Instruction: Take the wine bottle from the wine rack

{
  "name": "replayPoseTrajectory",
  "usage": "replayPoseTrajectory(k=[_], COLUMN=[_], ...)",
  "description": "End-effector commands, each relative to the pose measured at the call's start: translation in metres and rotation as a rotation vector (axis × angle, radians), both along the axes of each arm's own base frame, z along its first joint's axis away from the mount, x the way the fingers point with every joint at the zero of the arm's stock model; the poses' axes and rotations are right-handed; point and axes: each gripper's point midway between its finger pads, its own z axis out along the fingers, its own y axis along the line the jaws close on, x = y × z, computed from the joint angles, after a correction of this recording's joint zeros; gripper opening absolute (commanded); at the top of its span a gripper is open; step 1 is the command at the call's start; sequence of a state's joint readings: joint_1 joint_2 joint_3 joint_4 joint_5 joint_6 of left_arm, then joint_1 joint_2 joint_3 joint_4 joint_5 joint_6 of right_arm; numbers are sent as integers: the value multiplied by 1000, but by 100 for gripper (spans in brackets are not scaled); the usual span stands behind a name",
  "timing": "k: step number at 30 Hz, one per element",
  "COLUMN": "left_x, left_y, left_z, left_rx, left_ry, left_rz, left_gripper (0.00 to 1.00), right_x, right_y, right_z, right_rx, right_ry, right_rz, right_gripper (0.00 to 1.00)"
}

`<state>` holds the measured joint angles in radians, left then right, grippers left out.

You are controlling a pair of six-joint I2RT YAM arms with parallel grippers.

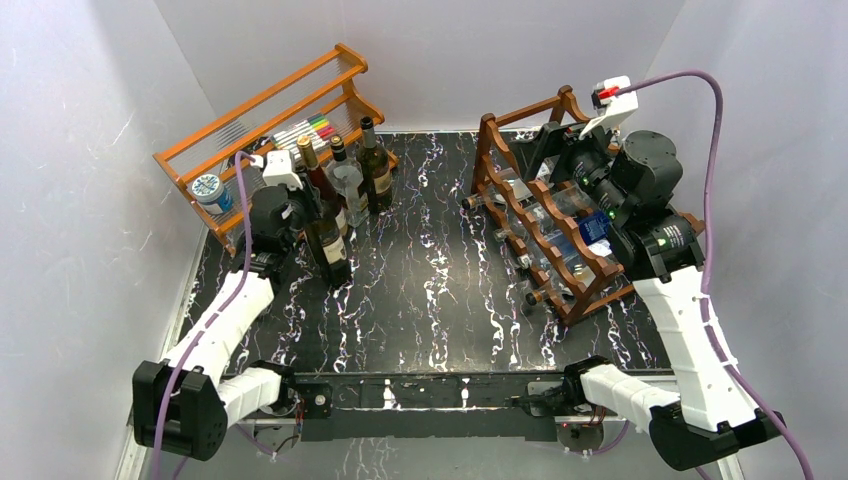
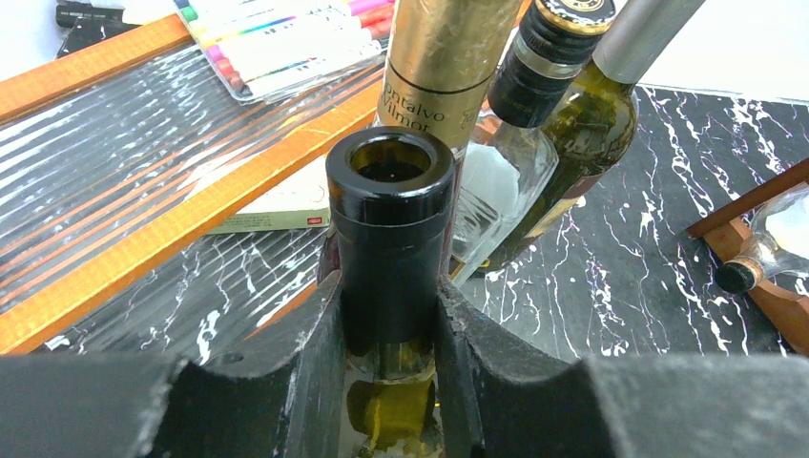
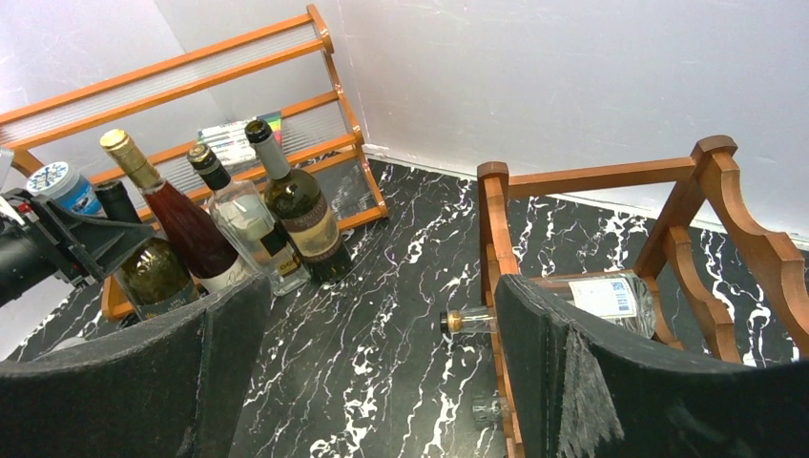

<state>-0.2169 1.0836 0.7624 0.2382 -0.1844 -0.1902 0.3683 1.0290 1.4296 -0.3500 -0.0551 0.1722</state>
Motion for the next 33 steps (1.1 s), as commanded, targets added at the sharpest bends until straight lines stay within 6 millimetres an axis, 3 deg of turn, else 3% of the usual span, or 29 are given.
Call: replayPoseTrajectory(k=[1,6,12,25,30,33], left_x=[10,-6,-24,9,12,9], left_y=[1,5,26,39,40,41], left_z=[54,58,56,94,85,69], left_rx=[-9,42,98,70,86,96], left_ry=[-158,-144,-155,-340,-347,-326], left_rz=[-7,-23,59,112,115,115], left_gripper=[0,0,0,0,0,0], right_x=[-2,0,2,-6,-7,-8], right_y=[-5,-5,2,-4,-5,-5], right_z=[14,14,10,15,17,17], right_rx=[-2,2,15,21,20,24], right_ry=[-59,-63,-48,-55,-54,-54], right_rz=[-18,-20,10,-8,-11,-8], right_gripper=[98,98,98,98,98,98])
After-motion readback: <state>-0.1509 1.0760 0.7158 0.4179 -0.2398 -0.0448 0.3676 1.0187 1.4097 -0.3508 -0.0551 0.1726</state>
